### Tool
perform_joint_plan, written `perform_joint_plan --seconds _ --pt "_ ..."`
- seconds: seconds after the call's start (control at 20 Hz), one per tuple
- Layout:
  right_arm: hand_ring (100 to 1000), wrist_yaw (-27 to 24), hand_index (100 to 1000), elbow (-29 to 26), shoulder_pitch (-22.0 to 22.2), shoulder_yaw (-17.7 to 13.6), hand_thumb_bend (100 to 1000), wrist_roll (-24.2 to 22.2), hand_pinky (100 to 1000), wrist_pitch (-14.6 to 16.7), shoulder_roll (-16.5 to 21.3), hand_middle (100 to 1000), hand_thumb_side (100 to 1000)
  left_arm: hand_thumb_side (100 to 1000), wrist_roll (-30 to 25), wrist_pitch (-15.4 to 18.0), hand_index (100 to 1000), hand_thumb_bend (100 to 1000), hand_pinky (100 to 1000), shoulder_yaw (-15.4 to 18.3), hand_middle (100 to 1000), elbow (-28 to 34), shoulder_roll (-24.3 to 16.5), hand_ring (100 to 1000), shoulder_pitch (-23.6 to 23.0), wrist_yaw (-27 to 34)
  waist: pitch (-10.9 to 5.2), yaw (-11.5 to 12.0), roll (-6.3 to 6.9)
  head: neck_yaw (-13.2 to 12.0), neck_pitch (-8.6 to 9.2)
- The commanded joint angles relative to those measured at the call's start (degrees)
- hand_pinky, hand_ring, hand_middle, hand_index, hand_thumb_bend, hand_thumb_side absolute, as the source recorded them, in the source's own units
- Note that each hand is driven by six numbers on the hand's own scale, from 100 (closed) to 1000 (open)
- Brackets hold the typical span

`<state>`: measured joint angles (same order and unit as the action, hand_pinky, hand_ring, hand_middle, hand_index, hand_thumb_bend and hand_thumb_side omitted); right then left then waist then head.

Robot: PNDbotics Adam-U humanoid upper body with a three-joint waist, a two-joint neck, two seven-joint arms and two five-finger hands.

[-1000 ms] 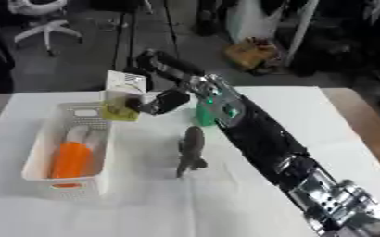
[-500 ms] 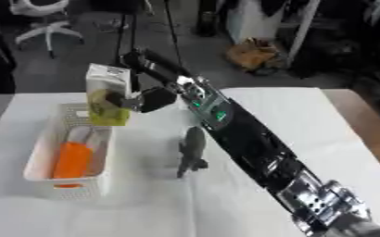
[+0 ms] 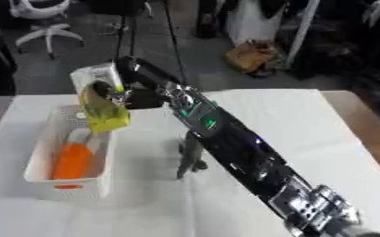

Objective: Pick up objects on the table and place them in the box.

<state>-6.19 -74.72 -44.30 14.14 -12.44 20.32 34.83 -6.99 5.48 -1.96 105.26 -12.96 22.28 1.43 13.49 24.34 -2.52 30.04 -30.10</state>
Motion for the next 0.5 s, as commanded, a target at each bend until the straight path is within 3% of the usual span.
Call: perform_joint_plan --seconds 0.05,0.2,0.3,0.35,0.4,0.5 --pt "356 -2.43 379 -1.89 -0.70 0.12 100 -2.58 310 -0.85 0.95 378 554 945 0.13 -0.06 922 411 503 0.06 836 0.80 -0.33 720 0.84 0.12 -2.27 -0.03 -0.12 0.18 0.90" --pt "355 -2.84 379 -1.90 -0.61 0.08 100 -4.48 310 -0.87 0.93 379 556 945 0.12 -0.05 921 411 503 0.06 835 0.80 -0.32 719 0.84 0.11 -2.30 -0.04 -0.09 0.21 0.94" --pt "356 -2.38 380 -2.69 -1.14 -0.60 100 -4.68 319 -0.29 0.92 374 407 944 0.12 -0.06 921 412 503 0.06 835 0.76 -0.31 719 0.79 0.12 -2.34 -0.07 -0.01 0.21 0.95" --pt "369 -1.69 383 -3.42 -1.23 -0.93 100 -4.12 332 0.41 1.05 366 217 944 0.12 -0.05 921 412 503 0.06 835 0.75 -0.32 719 0.78 0.11 -2.36 -0.07 0.02 0.23 0.94" --pt "394 -0.88 389 -4.43 -1.88 -1.27 100 -3.97 362 1.23 1.72 356 100 944 0.03 -0.05 921 413 503 -0.06 835 0.71 -0.27 719 0.66 0.12 -2.60 0.10 0.10 0.43 0.65" --pt "412 0.89 393 -7.08 -4.21 -1.51 141 -4.86 384 3.00 3.11 351 100 944 0.01 -0.02 916 413 503 -0.03 835 0.69 -0.29 718 0.59 0.11 -2.61 0.00 0.11 0.33 0.58"
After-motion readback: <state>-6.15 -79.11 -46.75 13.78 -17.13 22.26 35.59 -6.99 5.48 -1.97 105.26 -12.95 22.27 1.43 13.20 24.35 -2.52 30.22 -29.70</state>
